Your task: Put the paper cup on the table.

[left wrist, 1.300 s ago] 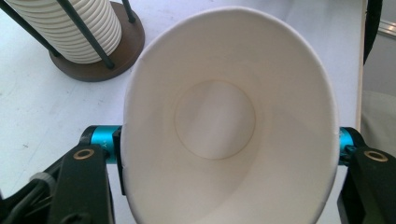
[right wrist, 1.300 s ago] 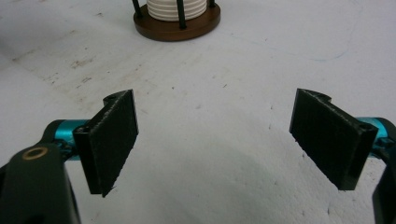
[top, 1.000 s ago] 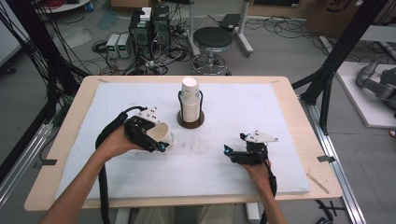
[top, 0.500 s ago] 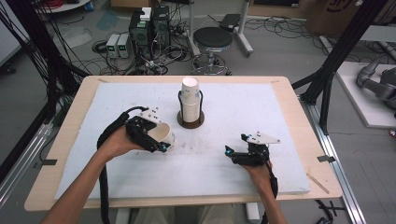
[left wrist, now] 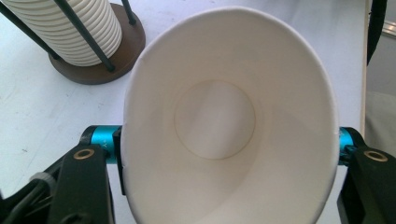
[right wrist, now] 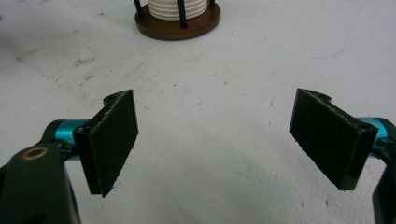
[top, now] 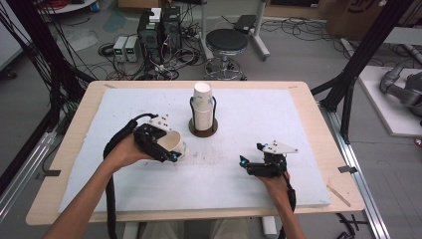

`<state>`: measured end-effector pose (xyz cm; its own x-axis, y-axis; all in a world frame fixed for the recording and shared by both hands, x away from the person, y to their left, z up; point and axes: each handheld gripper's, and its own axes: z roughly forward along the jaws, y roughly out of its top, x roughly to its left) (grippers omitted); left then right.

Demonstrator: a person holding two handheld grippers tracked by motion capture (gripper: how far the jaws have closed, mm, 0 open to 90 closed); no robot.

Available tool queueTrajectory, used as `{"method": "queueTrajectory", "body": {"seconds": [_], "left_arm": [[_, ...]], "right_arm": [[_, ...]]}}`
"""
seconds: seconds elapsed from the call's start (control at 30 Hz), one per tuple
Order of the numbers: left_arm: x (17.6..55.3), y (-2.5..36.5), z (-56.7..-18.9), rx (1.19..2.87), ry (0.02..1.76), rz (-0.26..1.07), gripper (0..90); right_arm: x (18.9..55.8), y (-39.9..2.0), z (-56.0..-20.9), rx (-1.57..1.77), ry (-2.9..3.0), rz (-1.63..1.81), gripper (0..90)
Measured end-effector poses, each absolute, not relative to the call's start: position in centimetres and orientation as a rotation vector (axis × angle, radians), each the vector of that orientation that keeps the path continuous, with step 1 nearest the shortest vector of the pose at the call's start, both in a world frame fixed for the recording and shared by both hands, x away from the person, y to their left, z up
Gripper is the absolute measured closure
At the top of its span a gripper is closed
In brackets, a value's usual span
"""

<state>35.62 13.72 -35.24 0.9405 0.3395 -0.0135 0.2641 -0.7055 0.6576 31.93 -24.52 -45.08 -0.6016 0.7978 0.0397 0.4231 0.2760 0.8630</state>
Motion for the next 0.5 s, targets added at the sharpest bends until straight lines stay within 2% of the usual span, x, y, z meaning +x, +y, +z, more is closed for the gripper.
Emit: {"method": "queueTrajectory", "body": {"seconds": [0.5], "left_arm": [[36.1, 11.9, -35.6, 2.436, 0.406, 0.126, 33.1]], "right_arm": [[31.9, -24.6, -45.1, 1.096, 2.153, 1.272, 15.7]]}}
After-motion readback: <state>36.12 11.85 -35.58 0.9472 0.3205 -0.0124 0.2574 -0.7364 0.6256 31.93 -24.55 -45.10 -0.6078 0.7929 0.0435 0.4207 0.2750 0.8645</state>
